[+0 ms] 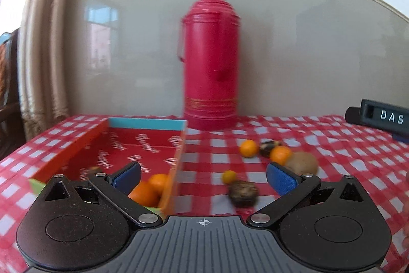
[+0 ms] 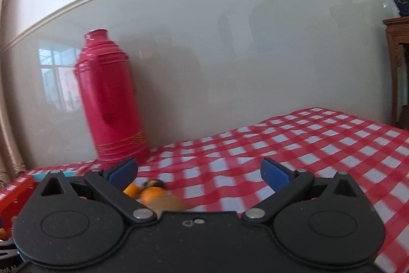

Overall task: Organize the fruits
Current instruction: 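Move the left tool to the large kiwi and close on it, then carry the kiwi with the left tool into the box and release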

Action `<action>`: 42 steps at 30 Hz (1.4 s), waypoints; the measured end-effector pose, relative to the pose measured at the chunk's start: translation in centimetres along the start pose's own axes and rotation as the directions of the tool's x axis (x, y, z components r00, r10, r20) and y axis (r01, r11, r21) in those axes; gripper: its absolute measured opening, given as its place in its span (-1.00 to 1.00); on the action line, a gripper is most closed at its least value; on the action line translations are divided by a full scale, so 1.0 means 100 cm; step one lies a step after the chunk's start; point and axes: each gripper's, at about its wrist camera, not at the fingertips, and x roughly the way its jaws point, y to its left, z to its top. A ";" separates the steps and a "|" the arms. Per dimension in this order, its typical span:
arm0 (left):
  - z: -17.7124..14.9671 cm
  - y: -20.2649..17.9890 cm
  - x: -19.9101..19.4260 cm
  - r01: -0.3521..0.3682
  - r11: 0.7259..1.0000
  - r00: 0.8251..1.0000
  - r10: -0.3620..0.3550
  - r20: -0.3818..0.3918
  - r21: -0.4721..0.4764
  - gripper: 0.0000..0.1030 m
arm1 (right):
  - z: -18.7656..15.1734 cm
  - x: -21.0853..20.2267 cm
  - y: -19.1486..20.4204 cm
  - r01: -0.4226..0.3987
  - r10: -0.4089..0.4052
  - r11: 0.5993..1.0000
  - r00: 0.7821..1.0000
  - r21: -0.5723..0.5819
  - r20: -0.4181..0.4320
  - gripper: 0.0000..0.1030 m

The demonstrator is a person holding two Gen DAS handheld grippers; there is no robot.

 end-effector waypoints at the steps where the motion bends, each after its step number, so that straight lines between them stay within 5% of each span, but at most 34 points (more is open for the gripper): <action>1: 0.000 -0.007 0.003 0.008 1.000 1.000 -0.008 0.002 0.008 1.00 | 0.001 0.001 -0.007 0.015 -0.015 1.000 1.000 -0.001 0.003 0.89; 15: 0.008 -0.117 0.069 0.105 0.994 0.991 -0.103 -0.083 0.020 1.00 | 0.005 0.041 -0.073 0.233 -0.231 0.973 0.966 0.004 -0.119 0.89; 27: 0.010 -0.146 0.123 0.104 0.994 0.962 -0.094 -0.257 0.026 0.99 | 0.005 0.048 -0.092 0.223 -0.215 0.974 0.965 0.037 -0.153 0.89; 28: 0.009 -0.146 0.126 0.110 0.994 0.957 -0.099 -0.272 0.027 0.95 | 0.005 0.049 -0.093 0.222 -0.213 0.974 0.965 0.044 -0.154 0.89; 29: 0.008 -0.147 0.127 0.122 0.992 0.955 -0.111 -0.274 0.024 0.23 | 0.006 0.049 -0.094 0.222 -0.212 0.974 0.965 0.049 -0.155 0.89; 30: 0.008 -0.146 0.128 0.115 0.993 0.954 -0.104 -0.281 0.020 0.10 | 0.006 0.049 -0.095 0.220 -0.210 0.974 0.965 0.051 -0.156 0.89; 37: 0.007 -0.131 0.113 0.149 0.989 0.947 -0.149 -0.284 -0.021 0.09 | 0.006 0.046 -0.091 0.202 -0.189 0.977 0.970 0.071 -0.151 0.89; 42: 0.018 -0.117 0.087 0.141 0.990 0.961 -0.135 -0.240 0.007 0.10 | 0.005 0.049 -0.077 0.176 -0.164 0.982 0.973 0.062 -0.160 0.89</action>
